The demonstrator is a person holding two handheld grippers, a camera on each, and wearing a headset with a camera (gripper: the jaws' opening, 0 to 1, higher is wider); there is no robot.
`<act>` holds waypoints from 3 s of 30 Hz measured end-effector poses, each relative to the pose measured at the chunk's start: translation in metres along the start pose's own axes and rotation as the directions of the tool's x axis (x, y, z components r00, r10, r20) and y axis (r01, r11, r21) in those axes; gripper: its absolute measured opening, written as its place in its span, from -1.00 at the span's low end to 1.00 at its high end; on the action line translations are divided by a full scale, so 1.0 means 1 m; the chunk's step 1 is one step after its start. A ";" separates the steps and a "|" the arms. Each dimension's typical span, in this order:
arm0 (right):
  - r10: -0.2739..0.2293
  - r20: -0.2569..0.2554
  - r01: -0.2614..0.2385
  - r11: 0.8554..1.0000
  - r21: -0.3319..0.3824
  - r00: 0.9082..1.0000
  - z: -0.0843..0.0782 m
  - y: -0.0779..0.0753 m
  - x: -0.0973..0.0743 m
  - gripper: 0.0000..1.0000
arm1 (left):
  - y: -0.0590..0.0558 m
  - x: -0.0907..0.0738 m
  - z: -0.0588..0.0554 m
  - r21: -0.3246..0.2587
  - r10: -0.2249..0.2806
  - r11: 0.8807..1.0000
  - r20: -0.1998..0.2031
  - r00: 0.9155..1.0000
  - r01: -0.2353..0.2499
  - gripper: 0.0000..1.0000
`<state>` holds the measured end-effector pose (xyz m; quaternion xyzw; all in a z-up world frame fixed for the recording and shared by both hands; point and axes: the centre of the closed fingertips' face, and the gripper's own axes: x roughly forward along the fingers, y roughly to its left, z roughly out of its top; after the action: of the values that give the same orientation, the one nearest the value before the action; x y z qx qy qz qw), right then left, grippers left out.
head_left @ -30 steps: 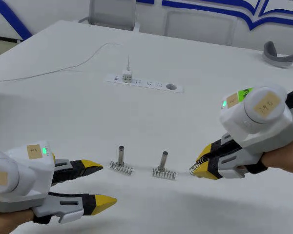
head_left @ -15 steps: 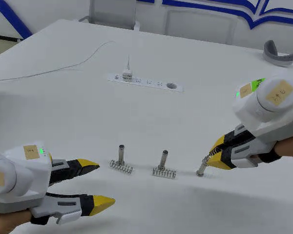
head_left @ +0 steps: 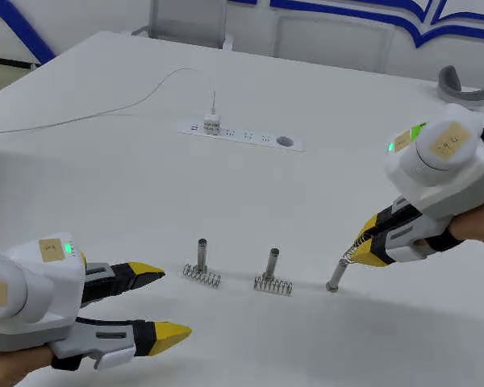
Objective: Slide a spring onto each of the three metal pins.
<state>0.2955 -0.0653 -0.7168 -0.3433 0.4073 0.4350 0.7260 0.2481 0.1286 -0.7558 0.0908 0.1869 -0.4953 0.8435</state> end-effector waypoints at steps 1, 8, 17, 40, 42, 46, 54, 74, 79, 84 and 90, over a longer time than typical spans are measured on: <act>0.002 -0.004 -0.002 1.000 0.000 1.000 0.000 -0.001 0.002 -0.75 | 0.000 0.000 0.000 -0.001 0.000 1.000 0.000 1.000 0.000 0.02; 0.016 -0.033 -0.016 1.000 0.000 0.999 -0.003 -0.005 0.013 -0.75 | 0.000 0.000 0.000 -0.005 0.000 1.000 0.002 1.000 0.000 0.01; 0.035 -0.064 -0.035 0.999 0.000 0.997 -0.009 -0.006 0.019 -0.75 | 0.001 -0.001 -0.002 -0.014 0.003 1.000 0.001 1.000 -0.003 0.00; 0.076 -0.138 -0.074 0.997 0.023 0.987 -0.029 -0.006 0.057 -0.75 | 0.000 -0.001 -0.002 -0.014 -0.001 1.000 -0.002 1.000 0.001 0.00; 0.080 -0.141 -0.077 0.997 0.029 0.987 -0.031 -0.005 0.058 -0.75 | 0.000 -0.001 -0.002 -0.014 -0.001 1.000 -0.003 1.000 0.001 0.00; 0.085 -0.142 -0.080 0.996 0.039 0.986 -0.033 -0.006 0.063 -0.75 | 0.001 -0.002 -0.003 -0.015 0.000 1.000 -0.004 1.000 -0.001 -0.01; 0.090 -0.147 -0.085 0.996 0.041 0.985 -0.035 -0.003 0.068 -0.74 | 0.001 -0.001 -0.003 -0.016 0.000 1.000 -0.004 1.000 0.000 0.00; 0.057 -0.098 -0.061 0.997 -0.037 0.994 -0.014 0.002 0.059 -0.56 | -0.002 0.001 -0.003 -0.014 -0.007 1.000 -0.008 1.000 0.007 -0.01; 0.066 -0.072 -0.071 0.995 -0.066 0.995 0.001 0.011 0.060 -0.56 | -0.003 0.003 -0.002 -0.012 -0.012 1.000 -0.006 1.000 0.012 -0.01; 0.082 -0.057 -0.087 0.992 -0.086 0.995 0.012 0.018 0.067 -0.58 | -0.005 0.004 -0.002 -0.013 -0.014 1.000 -0.005 1.000 0.014 -0.02; 0.108 -0.055 -0.113 0.989 -0.096 0.993 0.017 0.026 0.076 -0.62 | -0.006 0.003 -0.004 -0.016 -0.015 1.000 -0.007 1.000 0.015 -0.03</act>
<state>0.2989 -0.0136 -0.7810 -0.3666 0.4217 0.4853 0.6725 0.2437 0.1243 -0.7603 0.0845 0.1947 -0.4999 0.8397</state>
